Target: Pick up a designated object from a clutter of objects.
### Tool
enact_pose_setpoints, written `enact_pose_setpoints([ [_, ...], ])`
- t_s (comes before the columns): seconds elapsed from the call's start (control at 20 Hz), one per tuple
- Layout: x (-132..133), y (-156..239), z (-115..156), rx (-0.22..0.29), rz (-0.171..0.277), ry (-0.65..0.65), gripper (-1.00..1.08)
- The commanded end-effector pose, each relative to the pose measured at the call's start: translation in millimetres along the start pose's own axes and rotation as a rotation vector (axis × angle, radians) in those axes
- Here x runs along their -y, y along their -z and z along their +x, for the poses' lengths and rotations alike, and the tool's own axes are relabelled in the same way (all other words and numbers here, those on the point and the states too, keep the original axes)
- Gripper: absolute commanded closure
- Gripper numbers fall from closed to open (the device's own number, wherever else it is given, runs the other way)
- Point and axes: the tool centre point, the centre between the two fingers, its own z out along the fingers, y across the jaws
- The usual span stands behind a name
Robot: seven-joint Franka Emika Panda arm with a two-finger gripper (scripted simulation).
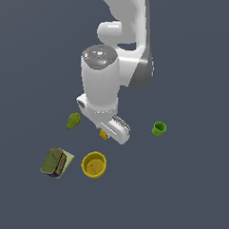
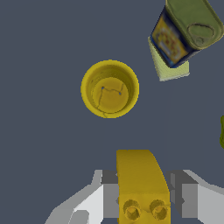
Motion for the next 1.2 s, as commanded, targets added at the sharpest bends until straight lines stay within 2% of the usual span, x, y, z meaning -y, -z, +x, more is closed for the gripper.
enact_pose_setpoints([
  [0.0,14.9,24.3,-16.2,0.001,-0.002,0.000,1.08],
  [0.8,113.7,173.4,-111.3,0.010,-0.006,0.003,1.08],
  [1.15,146.4,219.4,-138.8,0.015,-0.006,0.004,1.08],
])
